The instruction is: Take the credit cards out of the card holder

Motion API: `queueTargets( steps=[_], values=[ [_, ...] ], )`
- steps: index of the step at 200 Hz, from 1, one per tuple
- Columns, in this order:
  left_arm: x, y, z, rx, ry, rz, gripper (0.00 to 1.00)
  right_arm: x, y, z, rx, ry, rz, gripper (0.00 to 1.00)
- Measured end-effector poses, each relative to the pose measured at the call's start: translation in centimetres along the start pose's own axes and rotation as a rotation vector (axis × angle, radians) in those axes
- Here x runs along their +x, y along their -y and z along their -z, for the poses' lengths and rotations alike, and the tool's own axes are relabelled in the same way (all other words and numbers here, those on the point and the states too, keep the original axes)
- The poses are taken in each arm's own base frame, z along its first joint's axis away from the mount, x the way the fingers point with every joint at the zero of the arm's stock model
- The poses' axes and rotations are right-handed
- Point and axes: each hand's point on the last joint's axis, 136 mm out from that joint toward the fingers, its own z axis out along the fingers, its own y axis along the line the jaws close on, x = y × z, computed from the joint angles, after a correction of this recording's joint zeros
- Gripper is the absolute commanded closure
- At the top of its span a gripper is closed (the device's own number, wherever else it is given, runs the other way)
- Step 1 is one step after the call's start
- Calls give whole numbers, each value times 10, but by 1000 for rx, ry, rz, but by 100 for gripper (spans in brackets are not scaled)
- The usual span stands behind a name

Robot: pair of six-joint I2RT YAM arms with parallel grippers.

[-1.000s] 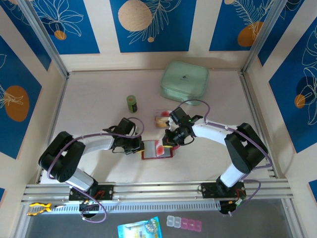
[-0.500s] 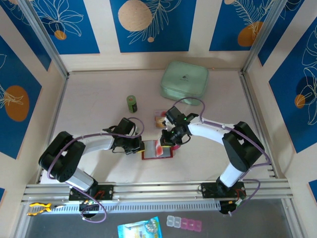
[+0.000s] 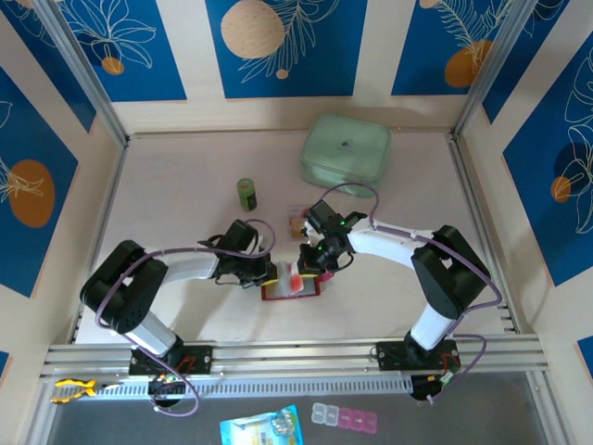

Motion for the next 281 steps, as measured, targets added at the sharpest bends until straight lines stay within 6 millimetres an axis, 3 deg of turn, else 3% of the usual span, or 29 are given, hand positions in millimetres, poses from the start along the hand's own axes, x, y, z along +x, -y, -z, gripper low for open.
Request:
queueTargets(
  steps=[61, 123, 170, 205, 281],
  values=[
    [0, -1, 11, -35, 28, -5, 92, -3, -3, 6, 17, 7, 15, 98],
    [-7, -1, 30, -66, 72, -18, 90, -12, -9, 34, 37, 34, 130, 100],
    [-9, -3, 38, -71, 89, -10, 90, -26, -22, 64, 69, 55, 420, 100],
    [-13, -1, 45, -64, 114, -22, 89, -48, -27, 88, 109, 75, 700, 100],
    [-8, -14, 56, -73, 135, -2, 88, -111, -8, 112, 316, 43, 1180, 100]
  ],
)
